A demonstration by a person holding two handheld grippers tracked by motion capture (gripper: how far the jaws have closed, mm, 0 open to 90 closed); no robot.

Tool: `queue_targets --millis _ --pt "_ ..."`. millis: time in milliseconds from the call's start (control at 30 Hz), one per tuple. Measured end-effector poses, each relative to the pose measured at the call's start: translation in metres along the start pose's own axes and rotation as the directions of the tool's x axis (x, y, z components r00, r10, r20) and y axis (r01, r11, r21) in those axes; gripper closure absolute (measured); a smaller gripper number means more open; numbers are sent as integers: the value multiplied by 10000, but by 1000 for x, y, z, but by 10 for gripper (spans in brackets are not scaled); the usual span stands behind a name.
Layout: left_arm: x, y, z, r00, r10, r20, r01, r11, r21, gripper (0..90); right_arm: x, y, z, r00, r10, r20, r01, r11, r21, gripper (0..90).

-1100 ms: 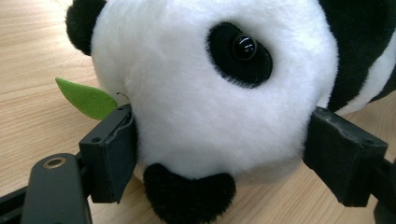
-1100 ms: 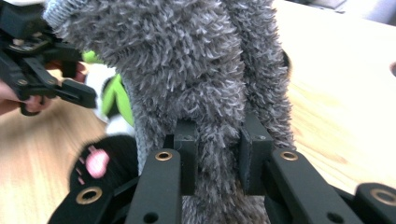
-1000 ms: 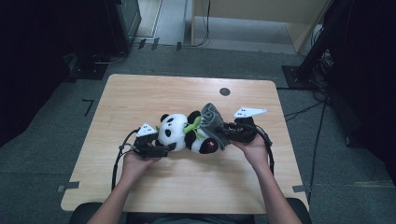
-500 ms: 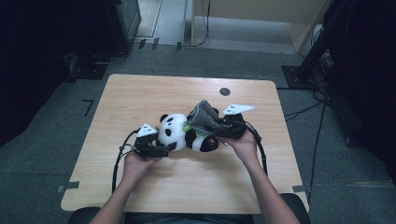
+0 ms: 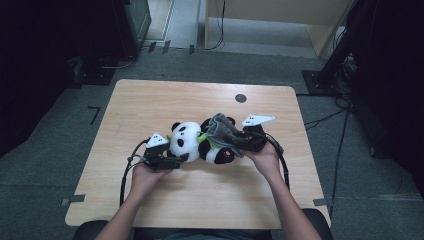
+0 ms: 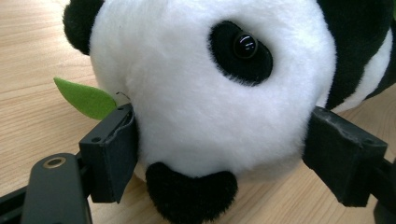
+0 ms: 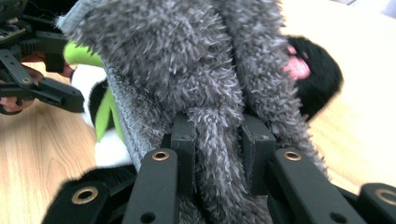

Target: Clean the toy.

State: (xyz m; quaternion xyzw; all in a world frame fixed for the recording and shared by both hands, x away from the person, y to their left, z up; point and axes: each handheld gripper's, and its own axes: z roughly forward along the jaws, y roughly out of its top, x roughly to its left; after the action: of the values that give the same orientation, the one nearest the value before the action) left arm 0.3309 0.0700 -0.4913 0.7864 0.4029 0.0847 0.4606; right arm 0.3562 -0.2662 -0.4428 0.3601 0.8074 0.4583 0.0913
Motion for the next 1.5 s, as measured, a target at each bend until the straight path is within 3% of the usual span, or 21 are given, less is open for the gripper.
queue_targets --millis 100,133,333,500,600,767,900,1033,1133,1367,1500 --pt "0 0 0 10000 12 16 -12 10000 20 170 -4 -6 -2 9997 228 55 -228 9997 105 731" --pt "0 1 0 10000 45 19 -45 10000 49 170 -7 -10 -4 9987 503 77 -504 9984 272 738" --pt "1 1 -1 10000 -5 49 5 10000 -22 170 -11 -17 -6 9975 596 375 -615 9967 524 743" --pt "3 1 -1 9998 -143 154 144 9998 -100 170 -20 -26 -10 9926 782 927 -886 9895 1140 745" --pt "4 2 -1 9994 -269 214 271 9996 -98 170 -22 -26 -15 9901 1078 899 -1176 9868 1117 746" --pt "5 2 -1 9992 -327 229 329 9994 -117 170 -15 -20 -25 9920 831 950 -902 9933 727 750" --pt "4 2 -1 9995 -255 187 257 9996 -94 171 -6 -6 -34 9938 613 928 -658 9968 463 752" --pt "3 2 -1 9998 -167 123 168 9998 -65 172 7 19 -41 9972 229 709 -231 9997 21 754" --pt "2 2 -1 9998 -182 115 183 9998 -90 171 11 28 -38 9984 61 560 -64 10000 63 755" --pt "2 -1 -1 9999 -132 57 133 9996 -244 172 24 67 -10 9988 -494 74 488 9970 600 753" --pt "2 -1 -1 9999 -119 51 121 9995 -289 173 35 92 16 9948 -1015 29 1003 9868 1273 754"
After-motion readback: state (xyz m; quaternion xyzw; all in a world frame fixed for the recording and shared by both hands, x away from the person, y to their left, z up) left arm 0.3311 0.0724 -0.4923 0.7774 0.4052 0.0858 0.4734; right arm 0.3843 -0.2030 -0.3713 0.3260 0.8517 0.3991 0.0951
